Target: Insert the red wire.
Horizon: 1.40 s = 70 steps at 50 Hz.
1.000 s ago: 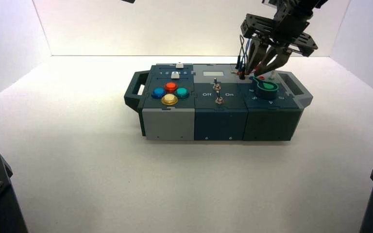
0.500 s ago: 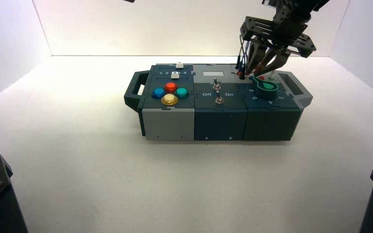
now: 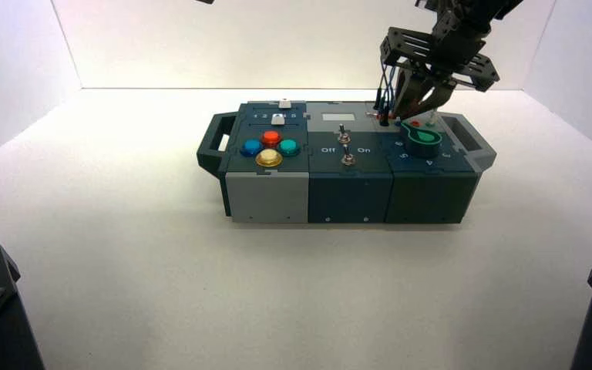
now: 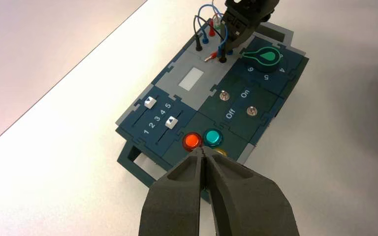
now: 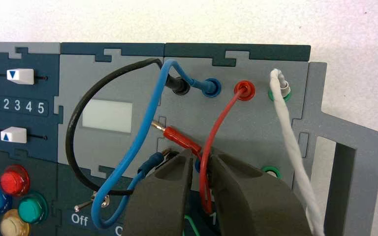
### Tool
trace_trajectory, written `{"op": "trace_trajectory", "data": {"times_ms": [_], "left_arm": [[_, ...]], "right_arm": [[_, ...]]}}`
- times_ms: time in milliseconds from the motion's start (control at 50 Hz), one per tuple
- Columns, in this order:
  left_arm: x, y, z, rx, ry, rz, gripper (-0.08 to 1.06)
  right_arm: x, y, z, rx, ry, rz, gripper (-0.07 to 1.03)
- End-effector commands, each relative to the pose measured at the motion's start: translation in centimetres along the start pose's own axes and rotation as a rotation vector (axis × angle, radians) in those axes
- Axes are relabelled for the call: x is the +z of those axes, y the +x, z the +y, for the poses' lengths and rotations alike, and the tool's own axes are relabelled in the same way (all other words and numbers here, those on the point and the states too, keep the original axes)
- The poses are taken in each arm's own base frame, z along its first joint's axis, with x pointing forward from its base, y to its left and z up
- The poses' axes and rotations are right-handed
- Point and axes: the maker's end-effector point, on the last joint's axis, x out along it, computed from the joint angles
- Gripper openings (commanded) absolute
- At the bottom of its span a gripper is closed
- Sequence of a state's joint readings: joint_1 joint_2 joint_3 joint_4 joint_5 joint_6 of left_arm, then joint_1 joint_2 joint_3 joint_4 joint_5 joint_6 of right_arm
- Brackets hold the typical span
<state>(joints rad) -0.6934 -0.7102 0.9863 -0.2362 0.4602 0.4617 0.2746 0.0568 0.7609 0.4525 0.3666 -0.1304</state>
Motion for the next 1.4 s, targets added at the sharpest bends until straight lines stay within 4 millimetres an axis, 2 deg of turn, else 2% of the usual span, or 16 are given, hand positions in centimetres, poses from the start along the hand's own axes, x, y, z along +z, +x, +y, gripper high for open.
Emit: {"op": "trace_trajectory", "data": {"times_ms": [20,80,100,120,340,900,1180,1400], "left_arm": [[0.6,-0.2,0.1,0.005,0.012,-0.022,-0.03],[0.6,-0.2,0.1,0.005,0.010,-0.022,-0.03],[0.6,-0.2,0.1,0.005,0.012,-0.022,-0.03],[0.6,-0.2,0.1,0.005,0.012,-0.022,-0.03],[0.7,-0.3,0.1,0.005,0.012,-0.023,-0.03],[0.7,-0.4,0.1,0.006,0.011,-0.028,-0.03],[0.7,-0.4,0.1,0.006,0.011,-0.028,-0.03],[0.8,-0.4,0.1,0.009,0.014,-0.031,-0.03]], "right_arm": [[1.2,-0.6,0.6,0.011,-0.008,-0.037,0.11],[1.2,-0.6,0.6,0.011,-0.011,-0.037,0.08],[1.1,-0.6,0.5,0.009,-0.011,-0.034,-0.01],[1.1,-0.6,0.5,0.009,-0.009,-0.036,-0.02],[1.0,-1.0,0.5,0.011,-0.012,-0.043,-0.02],[2.1,-4.4,2.0,0.021,-0.149,0.056,-0.02],[3.1,-6.3,0.9,-0.075,-0.291,0.151,-0.02],[3.4,-7.3,0.4,-0.112,-0.339,0.176,-0.02]]}}
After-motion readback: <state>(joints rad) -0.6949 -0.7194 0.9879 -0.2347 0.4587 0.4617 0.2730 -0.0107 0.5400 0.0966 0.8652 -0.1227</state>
